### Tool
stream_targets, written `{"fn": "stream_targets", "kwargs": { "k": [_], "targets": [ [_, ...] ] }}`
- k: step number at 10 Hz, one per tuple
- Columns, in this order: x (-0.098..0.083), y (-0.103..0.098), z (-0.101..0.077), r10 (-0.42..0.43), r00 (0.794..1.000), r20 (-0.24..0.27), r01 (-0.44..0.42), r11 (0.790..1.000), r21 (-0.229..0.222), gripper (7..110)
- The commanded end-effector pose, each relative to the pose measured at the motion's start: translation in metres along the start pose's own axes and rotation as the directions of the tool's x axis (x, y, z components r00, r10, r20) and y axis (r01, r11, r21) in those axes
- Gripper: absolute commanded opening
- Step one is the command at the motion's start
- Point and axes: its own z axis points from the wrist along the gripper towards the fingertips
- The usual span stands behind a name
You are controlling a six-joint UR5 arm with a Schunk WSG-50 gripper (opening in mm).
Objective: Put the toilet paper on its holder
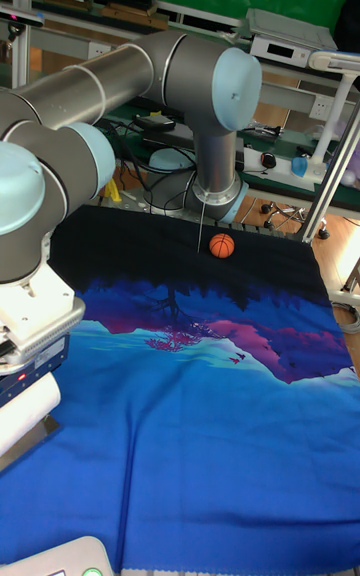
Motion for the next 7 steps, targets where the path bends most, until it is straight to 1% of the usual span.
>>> {"fn": "stream_targets", "kwargs": {
  "k": [1,3,4,5,7],
  "targets": [
    [0.0029,-0.0104,0.0004,-0.004,1.000,0.012,0.004,1.000,-0.001,7],
    [0.0041,-0.0131,0.0010,0.007,1.000,0.010,-0.007,1.000,0.001,7],
    [0.0017,-0.0144,0.0005,0.057,0.998,0.018,-0.057,0.998,0.008,7],
    [0.0004,-0.0170,0.0005,0.082,0.996,0.023,-0.082,0.997,0.014,7],
    [0.0004,-0.0184,0.0007,0.088,0.996,0.021,-0.088,0.996,0.014,7]
  ]
}}
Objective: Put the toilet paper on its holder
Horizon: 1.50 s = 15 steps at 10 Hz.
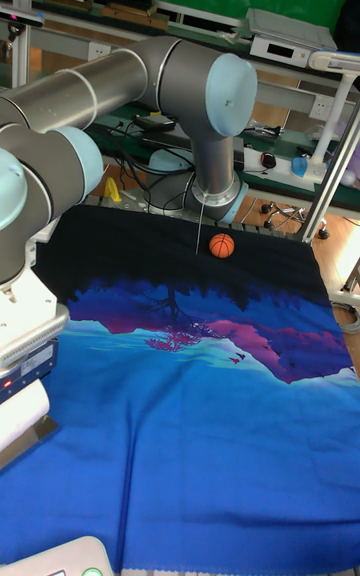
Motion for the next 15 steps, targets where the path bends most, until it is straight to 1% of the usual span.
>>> {"fn": "stream_targets", "kwargs": {
  "k": [1,3,6,10,15],
  "targets": [
    [-0.003,-0.003,-0.001,0.036,0.999,0.015,-0.036,0.999,0.001,7],
    [-0.004,-0.008,-0.001,0.037,0.999,0.017,-0.037,0.999,0.003,7],
    [-0.007,-0.013,-0.001,0.027,0.999,0.021,-0.027,1.000,-0.009,7],
    [-0.004,-0.023,-0.009,-0.001,1.000,0.022,0.001,1.000,-0.023,7],
    [-0.005,-0.030,-0.010,-0.003,1.000,0.028,0.003,1.000,-0.026,7]
  ]
}}
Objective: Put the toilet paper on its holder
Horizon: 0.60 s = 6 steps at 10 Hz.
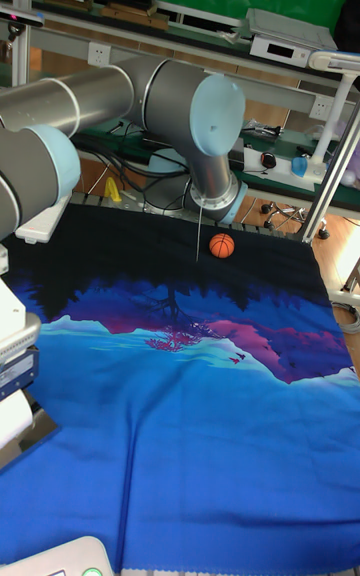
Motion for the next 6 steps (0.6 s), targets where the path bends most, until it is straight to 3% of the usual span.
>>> {"fn": "stream_targets", "kwargs": {
  "k": [1,4,6],
  "targets": [
    [-0.002,-0.004,-0.002,0.000,1.000,0.015,0.000,1.000,-0.005,7],
    [0.000,-0.011,-0.003,-0.003,1.000,0.013,0.003,1.000,-0.003,7],
    [-0.002,-0.022,-0.003,-0.002,1.000,0.014,0.002,0.999,0.037,7]
  ]
}}
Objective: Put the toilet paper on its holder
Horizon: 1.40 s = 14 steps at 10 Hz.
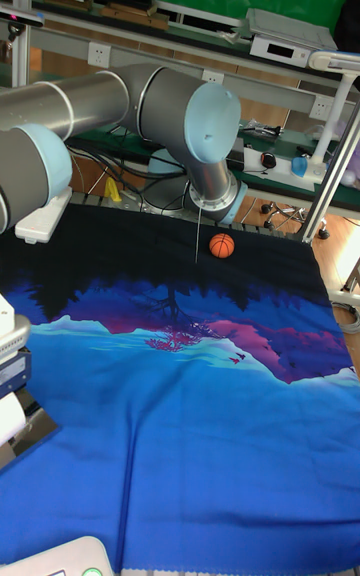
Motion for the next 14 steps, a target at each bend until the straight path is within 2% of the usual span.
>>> {"fn": "stream_targets", "kwargs": {
  "k": [1,3,6,7,9,10,13,14],
  "targets": [
    [-0.003,-0.010,-0.001,0.002,1.000,0.013,-0.002,1.000,0.027,7],
    [0.000,-0.017,-0.001,0.000,1.000,0.003,0.000,0.999,0.045,7],
    [0.005,-0.013,-0.003,-0.026,1.000,-0.012,0.026,0.999,0.018,7],
    [0.005,-0.013,-0.004,-0.038,0.999,-0.008,0.039,0.999,0.013,22],
    [0.008,-0.012,-0.006,-0.081,0.997,-0.009,0.080,0.997,-0.011,22],
    [0.007,-0.014,-0.008,-0.106,0.994,-0.001,0.106,0.994,-0.019,44],
    [0.009,-0.019,-0.010,-0.109,0.994,-0.001,0.109,0.994,-0.015,44],
    [0.010,-0.017,-0.011,-0.106,0.994,0.001,0.106,0.994,-0.024,66]
  ]
}}
